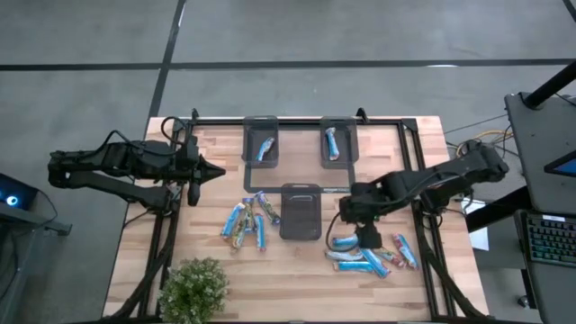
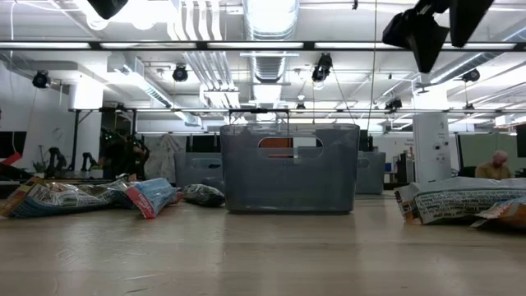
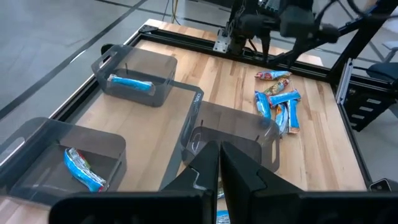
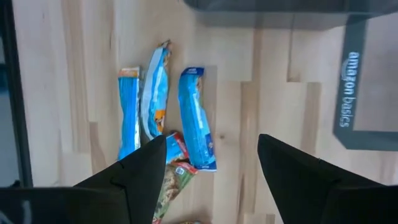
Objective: Pick and place Granola Bars by type
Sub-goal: Put the blue granola bar into the bottom black bin
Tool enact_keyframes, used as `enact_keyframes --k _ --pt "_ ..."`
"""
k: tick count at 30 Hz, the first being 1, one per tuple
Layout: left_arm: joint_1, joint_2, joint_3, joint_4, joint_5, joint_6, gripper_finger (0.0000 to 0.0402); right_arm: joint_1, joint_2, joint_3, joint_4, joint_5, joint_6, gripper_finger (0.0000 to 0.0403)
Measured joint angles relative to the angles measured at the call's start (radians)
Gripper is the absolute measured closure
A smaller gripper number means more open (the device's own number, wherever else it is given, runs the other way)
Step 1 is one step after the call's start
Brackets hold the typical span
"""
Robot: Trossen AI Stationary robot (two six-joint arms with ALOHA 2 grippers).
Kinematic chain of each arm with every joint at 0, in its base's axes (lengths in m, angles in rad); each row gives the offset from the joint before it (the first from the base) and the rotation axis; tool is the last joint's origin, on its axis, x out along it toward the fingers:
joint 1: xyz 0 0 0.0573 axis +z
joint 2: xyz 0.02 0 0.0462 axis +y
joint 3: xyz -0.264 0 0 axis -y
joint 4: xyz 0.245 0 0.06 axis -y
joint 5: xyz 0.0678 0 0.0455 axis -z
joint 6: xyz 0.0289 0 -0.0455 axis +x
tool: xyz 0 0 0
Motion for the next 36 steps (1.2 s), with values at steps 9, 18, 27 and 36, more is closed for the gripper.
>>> enact_keyframes --k 9,18,27,36 --pt "0.000 0.000 0.000 0.000 0.000 0.001 0.0401 0.022 0.052 -0.090 0.113 0.000 -0.025 0.0159" --pt "0.000 0.000 0.000 0.000 0.000 0.004 0.0401 0.024 0.039 -0.245 0.211 -0.004 -0.024 0.0163" --pt "0.000 0.000 0.000 0.000 0.000 0.004 0.0401 0.027 0.039 -0.359 0.365 -0.056 -0.023 0.0163" --pt "0.000 0.000 0.000 0.000 0.000 0.001 0.0401 0.026 0.040 -0.417 0.460 -0.057 -0.024 0.0165"
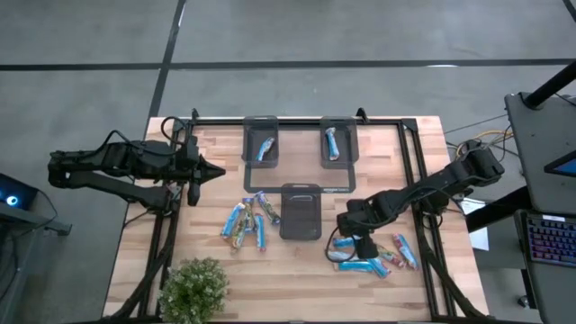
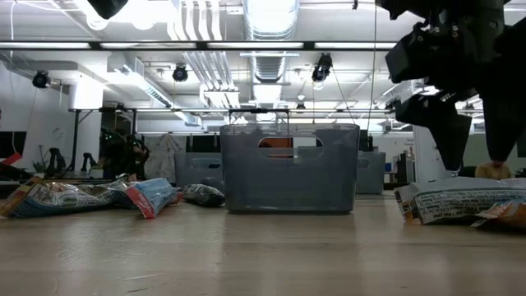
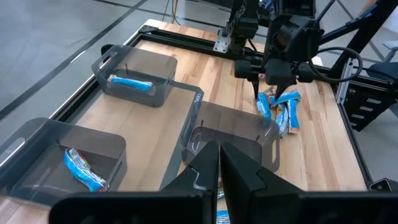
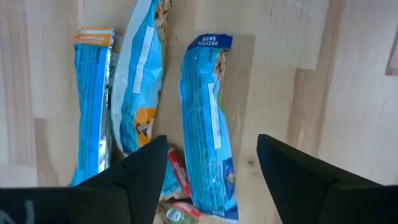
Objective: Pick and place Granola Bars by type
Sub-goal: Put the blue granola bar into the bottom black bin
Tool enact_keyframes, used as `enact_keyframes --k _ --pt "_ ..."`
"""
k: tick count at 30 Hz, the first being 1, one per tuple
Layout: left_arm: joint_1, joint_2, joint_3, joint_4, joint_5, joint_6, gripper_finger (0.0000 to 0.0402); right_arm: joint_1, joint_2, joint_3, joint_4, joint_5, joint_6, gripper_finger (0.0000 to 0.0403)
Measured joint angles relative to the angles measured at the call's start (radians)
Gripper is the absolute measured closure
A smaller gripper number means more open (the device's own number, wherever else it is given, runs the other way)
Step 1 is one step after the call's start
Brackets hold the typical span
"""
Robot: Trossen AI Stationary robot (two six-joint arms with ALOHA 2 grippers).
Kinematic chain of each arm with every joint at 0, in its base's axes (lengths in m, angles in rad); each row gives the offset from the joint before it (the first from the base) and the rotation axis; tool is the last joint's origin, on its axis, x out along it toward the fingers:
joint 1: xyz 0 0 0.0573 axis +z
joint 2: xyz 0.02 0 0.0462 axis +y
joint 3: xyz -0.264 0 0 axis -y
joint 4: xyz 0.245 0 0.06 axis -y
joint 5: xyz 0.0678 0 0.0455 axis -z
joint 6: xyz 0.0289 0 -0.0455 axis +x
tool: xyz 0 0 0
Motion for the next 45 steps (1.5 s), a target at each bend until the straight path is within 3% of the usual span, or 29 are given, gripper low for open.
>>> enact_keyframes --k 14,45 --pt "0.000 0.000 0.000 0.000 -0.034 0.001 0.0401 0.002 0.000 -0.073 0.124 -0.026 -0.013 0.0165" --pt "0.000 0.000 0.000 0.000 -0.035 0.000 0.0401 0.004 0.000 -0.191 0.207 -0.021 0.026 0.0170"
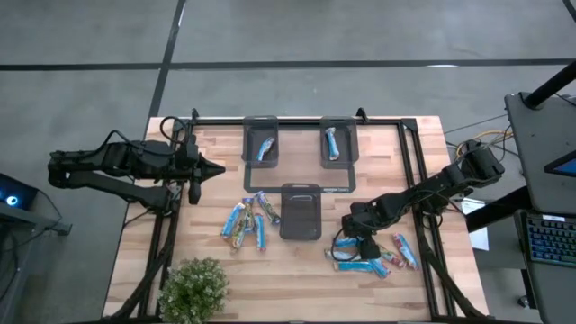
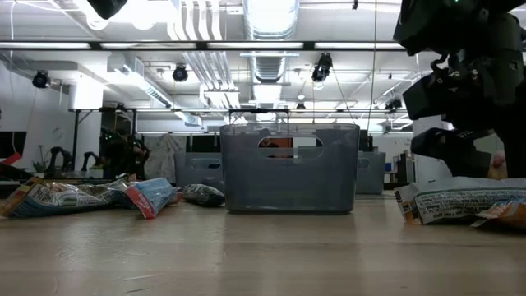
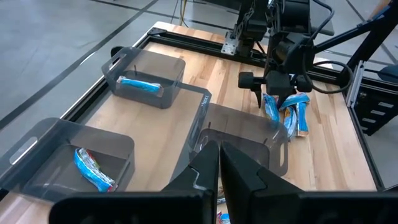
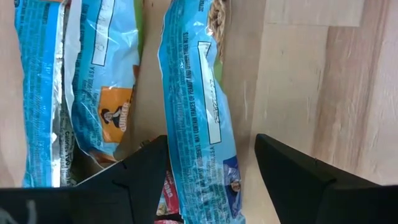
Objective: Pick and place Granola Bars by type
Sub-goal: Put the blue granola bar into the bottom black bin
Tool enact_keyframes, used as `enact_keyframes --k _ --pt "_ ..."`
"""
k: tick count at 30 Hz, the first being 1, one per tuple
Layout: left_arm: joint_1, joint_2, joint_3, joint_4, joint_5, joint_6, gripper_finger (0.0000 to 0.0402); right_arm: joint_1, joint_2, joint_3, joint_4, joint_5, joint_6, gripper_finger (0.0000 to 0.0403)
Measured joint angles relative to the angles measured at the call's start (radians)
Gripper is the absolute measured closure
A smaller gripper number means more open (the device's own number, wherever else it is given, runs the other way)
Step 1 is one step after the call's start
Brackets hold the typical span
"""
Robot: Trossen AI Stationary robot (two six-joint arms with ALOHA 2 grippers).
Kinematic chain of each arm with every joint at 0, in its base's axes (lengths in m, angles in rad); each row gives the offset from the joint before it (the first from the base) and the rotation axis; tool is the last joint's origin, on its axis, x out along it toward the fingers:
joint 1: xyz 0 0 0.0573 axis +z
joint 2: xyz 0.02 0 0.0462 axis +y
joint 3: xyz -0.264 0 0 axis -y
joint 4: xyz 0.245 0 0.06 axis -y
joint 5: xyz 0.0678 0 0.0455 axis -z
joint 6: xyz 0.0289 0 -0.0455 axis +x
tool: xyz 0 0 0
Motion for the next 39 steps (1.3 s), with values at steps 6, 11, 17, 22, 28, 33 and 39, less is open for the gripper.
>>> enact_keyframes --k 6,11,17,22,28,33,39 --pt "0.000 0.000 0.000 0.000 -0.016 -0.001 0.0401 0.009 -0.003 -0.018 0.018 0.006 -0.001 0.0170" --pt "0.000 0.000 0.000 0.000 -0.018 -0.001 0.0401 0.009 -0.002 -0.019 0.020 0.016 0.000 0.0170" --pt "0.000 0.000 0.000 0.000 -0.018 -0.001 0.0401 0.009 -0.001 -0.020 0.021 0.026 0.003 0.0170" --pt "0.000 0.000 0.000 0.000 -0.020 -0.001 0.0401 0.009 -0.001 -0.033 0.029 0.030 0.006 0.0170" --pt "0.000 0.000 0.000 0.000 -0.021 -0.001 0.0401 0.009 -0.002 -0.051 0.050 0.033 0.026 0.0170" --pt "0.000 0.000 0.000 0.000 -0.025 -0.001 0.0401 0.009 -0.002 -0.052 0.056 0.034 0.028 0.0177" --pt "0.000 0.000 0.000 0.001 -0.025 -0.002 0.0401 0.009 -0.001 -0.049 0.061 0.030 0.029 0.0190"
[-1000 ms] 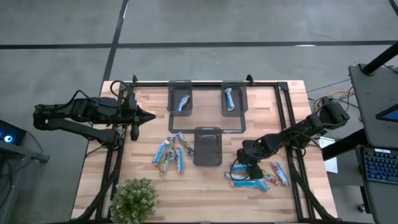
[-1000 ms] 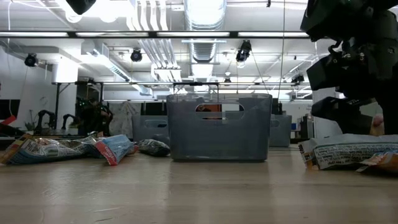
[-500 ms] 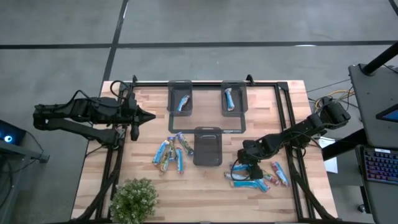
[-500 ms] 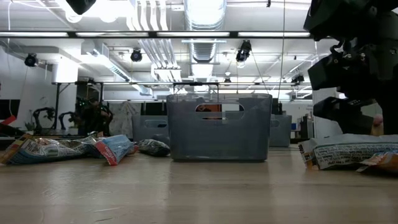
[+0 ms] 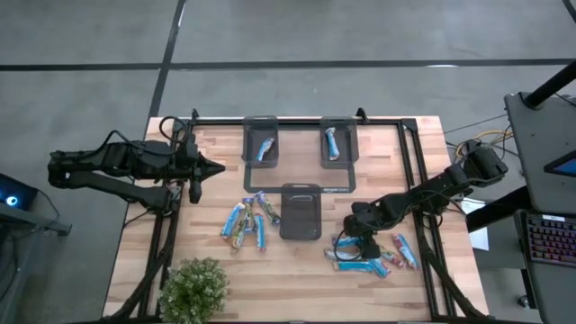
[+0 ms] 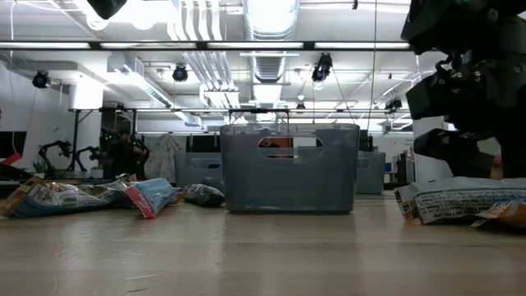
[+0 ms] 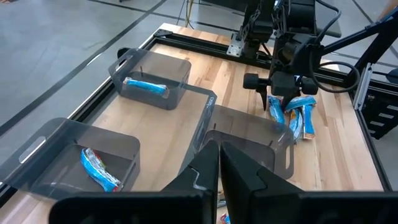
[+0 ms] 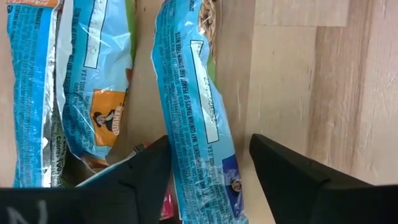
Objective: Pick and place Granola Bars by type
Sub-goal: Put the blue granola bar into the bottom black bin
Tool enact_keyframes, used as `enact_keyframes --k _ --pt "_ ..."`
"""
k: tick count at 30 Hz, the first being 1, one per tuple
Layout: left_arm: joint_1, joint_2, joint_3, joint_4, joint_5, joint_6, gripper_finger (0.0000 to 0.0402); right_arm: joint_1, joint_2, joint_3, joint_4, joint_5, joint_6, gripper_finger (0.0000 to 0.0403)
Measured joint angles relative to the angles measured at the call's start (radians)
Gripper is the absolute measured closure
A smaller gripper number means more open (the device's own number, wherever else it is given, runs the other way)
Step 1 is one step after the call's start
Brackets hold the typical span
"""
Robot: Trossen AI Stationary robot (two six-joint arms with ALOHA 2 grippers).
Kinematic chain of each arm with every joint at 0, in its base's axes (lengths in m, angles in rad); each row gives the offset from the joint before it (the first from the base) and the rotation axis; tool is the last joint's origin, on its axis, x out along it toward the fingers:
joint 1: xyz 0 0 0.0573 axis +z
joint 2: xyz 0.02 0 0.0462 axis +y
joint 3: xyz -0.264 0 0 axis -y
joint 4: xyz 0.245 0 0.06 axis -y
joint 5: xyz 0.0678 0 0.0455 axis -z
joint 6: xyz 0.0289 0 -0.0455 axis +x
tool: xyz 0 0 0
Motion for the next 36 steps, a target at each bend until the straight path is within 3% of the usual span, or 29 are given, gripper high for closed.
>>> enact_keyframes --k 36 --pt "0.000 0.000 0.000 0.001 0.000 -0.002 0.0401 0.008 0.002 0.008 0.010 -0.006 -0.005 0.0210"
